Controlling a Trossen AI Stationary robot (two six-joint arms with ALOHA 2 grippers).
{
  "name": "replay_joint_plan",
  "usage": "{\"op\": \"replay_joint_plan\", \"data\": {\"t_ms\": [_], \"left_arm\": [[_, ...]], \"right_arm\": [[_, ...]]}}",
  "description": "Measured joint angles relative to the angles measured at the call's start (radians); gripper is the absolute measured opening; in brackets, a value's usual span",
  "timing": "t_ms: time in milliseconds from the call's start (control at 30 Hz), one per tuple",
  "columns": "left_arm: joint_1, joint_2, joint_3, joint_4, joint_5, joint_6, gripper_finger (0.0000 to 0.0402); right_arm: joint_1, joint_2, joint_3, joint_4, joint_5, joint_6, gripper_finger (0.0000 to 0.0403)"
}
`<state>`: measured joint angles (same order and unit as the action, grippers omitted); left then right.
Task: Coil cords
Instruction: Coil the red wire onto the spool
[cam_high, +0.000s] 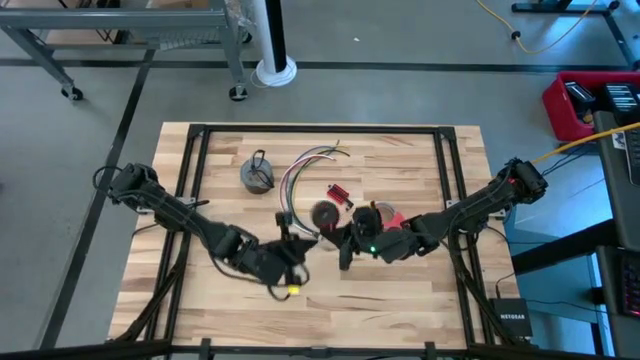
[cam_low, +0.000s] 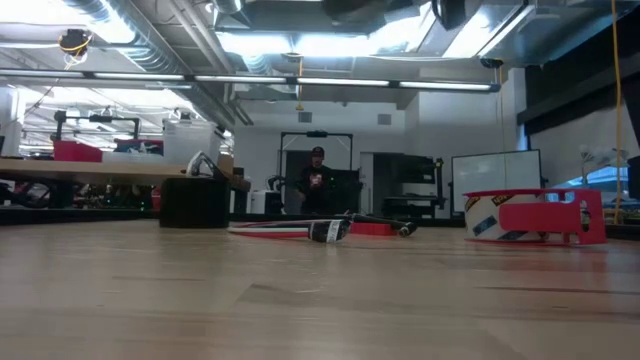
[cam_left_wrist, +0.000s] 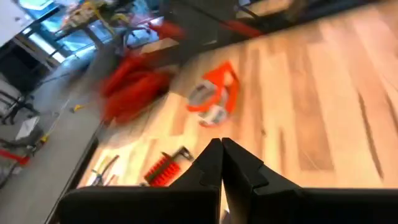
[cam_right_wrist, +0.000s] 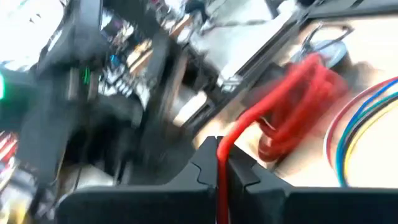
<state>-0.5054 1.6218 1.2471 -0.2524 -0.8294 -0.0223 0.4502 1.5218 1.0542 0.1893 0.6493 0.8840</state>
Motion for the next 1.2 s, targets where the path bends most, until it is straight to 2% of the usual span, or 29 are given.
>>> {"op": "replay_joint_plan", "data": {"t_ms": [133,333,600,833,1000,1200], "left_arm": [[-0.002,0.002,-0.001,0.014,0.08,0.003,0.0001],[-0.005,0.001,0.002,0.017,0.07,-0.007,0.0001],[-0.004,0.0,0.002,0.022,0.059,-0.012,0.0],[-0.004,0.0,0.002,0.022,0.058,-0.022,0.0],[-0.004,-0.001,0.002,0.023,-0.002,-0.03,0.0],[-0.006,-0.001,0.002,0.023,-0.079,-0.03,0.0]], "right_arm": [[-0.001,-0.004,0.002,-0.01,0.038,-0.018,0.0009],[0.0,-0.004,0.0,-0.009,0.03,-0.026,0.0024],[0.001,-0.003,0.0,-0.054,0.017,-0.024,0.0004],[0.002,-0.001,0.0,-0.198,-0.037,0.111,0.0016],[0.002,-0.001,0.0,-0.239,-0.045,0.138,0.001],[0.002,0.019,0.0,-0.231,-0.144,0.184,0.0004]]}}
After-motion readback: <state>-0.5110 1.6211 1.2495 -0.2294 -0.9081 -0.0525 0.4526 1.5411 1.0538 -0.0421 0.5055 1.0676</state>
